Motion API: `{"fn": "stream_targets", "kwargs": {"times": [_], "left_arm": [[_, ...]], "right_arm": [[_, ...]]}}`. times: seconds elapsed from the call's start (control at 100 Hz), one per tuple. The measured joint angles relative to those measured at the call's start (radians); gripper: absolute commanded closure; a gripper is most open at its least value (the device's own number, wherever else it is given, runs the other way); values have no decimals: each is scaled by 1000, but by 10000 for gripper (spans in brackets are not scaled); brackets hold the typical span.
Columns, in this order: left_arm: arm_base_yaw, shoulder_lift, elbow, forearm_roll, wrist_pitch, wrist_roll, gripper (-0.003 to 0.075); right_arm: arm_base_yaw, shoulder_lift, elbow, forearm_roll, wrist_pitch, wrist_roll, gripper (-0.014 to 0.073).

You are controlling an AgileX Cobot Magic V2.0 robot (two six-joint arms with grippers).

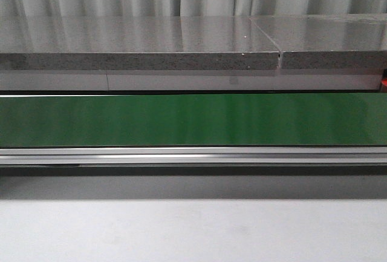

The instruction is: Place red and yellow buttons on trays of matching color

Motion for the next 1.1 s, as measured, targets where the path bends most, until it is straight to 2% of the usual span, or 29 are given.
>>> {"fn": "stream_targets", "kwargs": {"times": [0.39,0.74,0.84,0.96,1.01,1.1], "left_arm": [[-84,-173,252,-3,-13,46,499],[-124,-173,301,-35,-41,52,490],[-124,-173,301,-37,-43,52,429],[-124,-173,301,-37,-44,52,274],[-124,-173,301,-41,-46,52,231],[-124,-173,301,-43,-50,54,229]], "right_arm": [[0,0,0,0,0,0,578],[0,0,0,0,0,0,578],[0,0,0,0,0,0,578],[0,0,0,0,0,0,578],[0,0,0,0,0,0,578],[0,0,0,0,0,0,578]]}}
